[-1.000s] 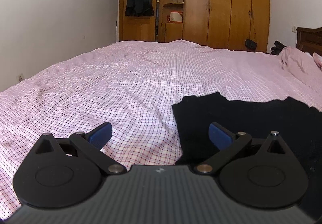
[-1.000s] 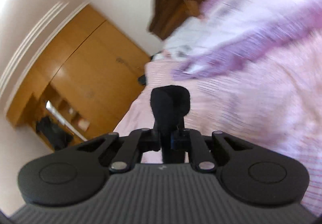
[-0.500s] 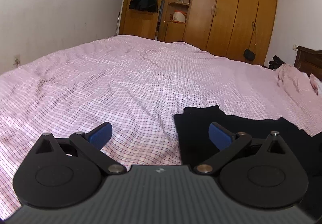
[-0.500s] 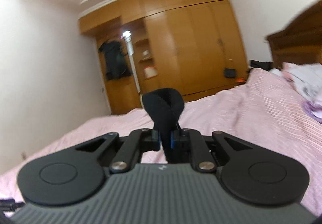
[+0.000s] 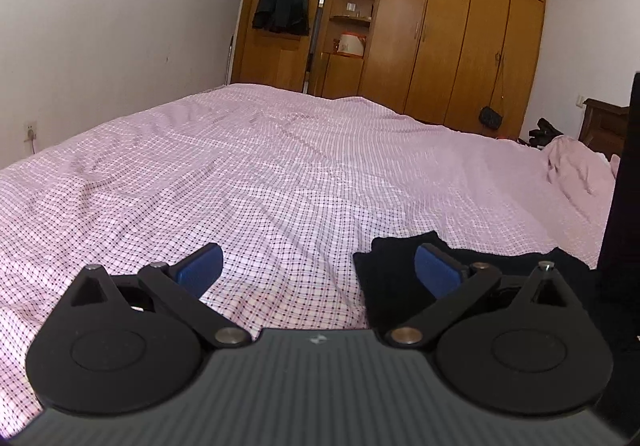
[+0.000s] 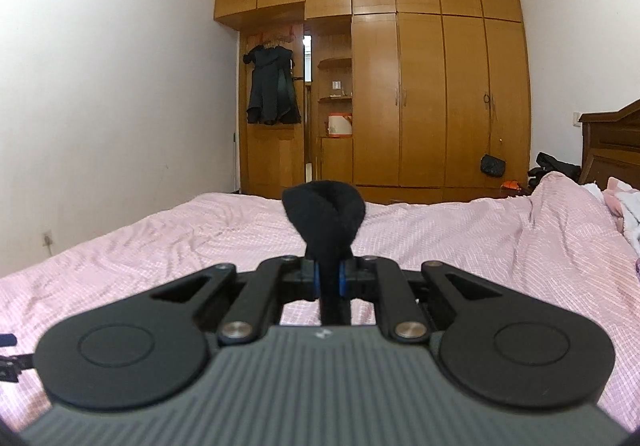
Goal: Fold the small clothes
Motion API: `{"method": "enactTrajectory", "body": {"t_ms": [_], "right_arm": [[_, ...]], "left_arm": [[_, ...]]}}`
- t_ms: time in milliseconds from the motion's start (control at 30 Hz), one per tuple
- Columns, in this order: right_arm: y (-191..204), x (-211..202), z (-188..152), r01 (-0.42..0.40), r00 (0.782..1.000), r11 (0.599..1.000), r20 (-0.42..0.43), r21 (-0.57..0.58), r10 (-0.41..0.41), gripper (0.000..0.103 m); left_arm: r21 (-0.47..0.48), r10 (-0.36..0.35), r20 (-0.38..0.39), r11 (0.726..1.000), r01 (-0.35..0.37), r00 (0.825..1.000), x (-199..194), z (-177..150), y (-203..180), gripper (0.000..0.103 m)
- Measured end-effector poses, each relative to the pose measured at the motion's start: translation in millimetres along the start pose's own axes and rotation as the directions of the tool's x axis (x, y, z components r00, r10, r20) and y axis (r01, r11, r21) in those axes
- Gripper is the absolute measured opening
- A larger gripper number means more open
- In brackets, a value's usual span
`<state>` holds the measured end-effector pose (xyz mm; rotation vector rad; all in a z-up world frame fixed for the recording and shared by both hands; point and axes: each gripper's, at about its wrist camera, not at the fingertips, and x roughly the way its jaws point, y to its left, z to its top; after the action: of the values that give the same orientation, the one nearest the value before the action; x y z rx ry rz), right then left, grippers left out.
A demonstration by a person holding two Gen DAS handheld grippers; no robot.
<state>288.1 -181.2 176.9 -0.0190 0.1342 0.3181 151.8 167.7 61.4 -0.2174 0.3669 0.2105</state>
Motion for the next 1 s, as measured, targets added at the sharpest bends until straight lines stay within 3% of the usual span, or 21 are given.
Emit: {"method": "enactTrajectory", "body": {"t_ms": [200,433,633,733,1000], "right_arm": [[18.7,9.5,1.4,-0.019,1.0,0.998,0.001,-0.058,0.019,0.011],[18.1,-1.8,23.9,0.005,0.994,1.0,0.111,-0.018,-0.002,0.011],[19.5,5.7,26.6,0.04,0.993,0.997,0.117,-0.066,-0.032,0.011],[11.1,8.1,23.7,0.045,0.993,0.999,0.11,-0.025,-0.042,0.011],[45.0,24.9,-6.1,-0.009,0.999,0.995,0.047,-0.096,0.013,0.011]], "left_arm": [[-0.02,-0.004,-0.014,1.0,0.004,1.0,2.2,0.1,1.4,0.103],[-0.021,-0.01,-0.009,1.0,0.01,1.0,0.4,1.3,1.3,0.103],[-0.019,-0.013,-0.018,1.0,0.013,1.0,1.2,0.9,0.4,0.103],[-0.016,-0.016,-0.018,1.0,0.016,1.0,1.8,0.3,-0.5,0.103],[0.005,0.001,-0.039,1.0,-0.001,0.999,7.4,-3.9,-4.2,0.103]]}}
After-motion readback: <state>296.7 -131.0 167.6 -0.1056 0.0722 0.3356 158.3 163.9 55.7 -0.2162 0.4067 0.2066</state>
